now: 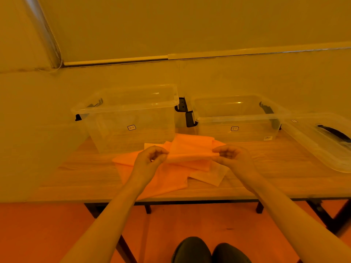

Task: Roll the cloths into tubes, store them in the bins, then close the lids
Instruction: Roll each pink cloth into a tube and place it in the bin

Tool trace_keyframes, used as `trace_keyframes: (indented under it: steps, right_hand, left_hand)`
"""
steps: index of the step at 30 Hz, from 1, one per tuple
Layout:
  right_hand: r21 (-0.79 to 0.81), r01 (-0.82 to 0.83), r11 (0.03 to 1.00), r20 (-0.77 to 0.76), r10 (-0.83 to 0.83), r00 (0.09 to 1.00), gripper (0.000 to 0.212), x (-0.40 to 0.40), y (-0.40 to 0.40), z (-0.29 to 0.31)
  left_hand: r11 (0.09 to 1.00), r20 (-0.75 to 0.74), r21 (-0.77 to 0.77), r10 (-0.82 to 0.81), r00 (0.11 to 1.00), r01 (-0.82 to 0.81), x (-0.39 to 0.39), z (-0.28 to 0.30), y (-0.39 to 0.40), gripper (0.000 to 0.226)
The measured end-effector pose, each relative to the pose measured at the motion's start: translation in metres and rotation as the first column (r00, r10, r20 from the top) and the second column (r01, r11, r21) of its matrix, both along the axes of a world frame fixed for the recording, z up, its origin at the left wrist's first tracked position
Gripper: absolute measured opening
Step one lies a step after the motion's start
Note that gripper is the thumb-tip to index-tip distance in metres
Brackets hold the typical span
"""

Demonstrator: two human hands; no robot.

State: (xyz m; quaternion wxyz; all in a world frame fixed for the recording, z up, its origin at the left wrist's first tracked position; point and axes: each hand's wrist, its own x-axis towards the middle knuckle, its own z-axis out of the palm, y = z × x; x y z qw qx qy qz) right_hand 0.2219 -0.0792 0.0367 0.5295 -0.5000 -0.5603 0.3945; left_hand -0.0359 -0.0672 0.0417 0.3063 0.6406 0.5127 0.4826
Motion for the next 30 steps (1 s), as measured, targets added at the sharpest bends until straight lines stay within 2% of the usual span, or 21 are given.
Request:
trace_keyframes:
  steps: [4,10,17,23,27,30]
  right_hand:
    - [-0.002,0.017,1.0,0.025,-0.017,1.0,0.02,0.002,0.001,0.0]
    - [0.009,0.029,1.0,0.031,-0.029,0.999,0.023,0.004,0.0,-0.002]
    - [0.018,0.036,0.999,0.014,-0.036,0.999,0.008,0.003,-0.002,-0.004]
    - [0.005,0.051,0.999,-0.002,-0.051,0.999,0.008,0.002,-0.001,-0.006]
    - [0.006,0.049,0.999,-0.035,-0.048,0.998,0.016,0.002,-0.004,-0.006]
    - [0.022,0.018,1.0,0.015,-0.018,1.0,0.01,0.002,-0.004,-0.008]
  left_hand:
    - [1.0,0.017,-0.017,-0.007,1.0,0.007,0.003,0.0,0.0,0.024]
    - [1.0,-0.028,0.0,-0.002,1.0,0.002,0.006,-0.002,-0.002,0.023]
    - [0.999,0.007,-0.031,0.009,1.0,-0.009,0.01,-0.007,-0.004,0.011]
    - [0.998,0.018,-0.059,0.007,1.0,-0.005,0.012,-0.01,-0.004,0.01]
    - [0.999,0.041,-0.041,-0.004,0.999,0.006,0.011,-0.01,-0.005,0.01]
    - [1.0,0.023,-0.014,-0.026,0.999,0.027,0.011,-0.012,-0.004,0.009]
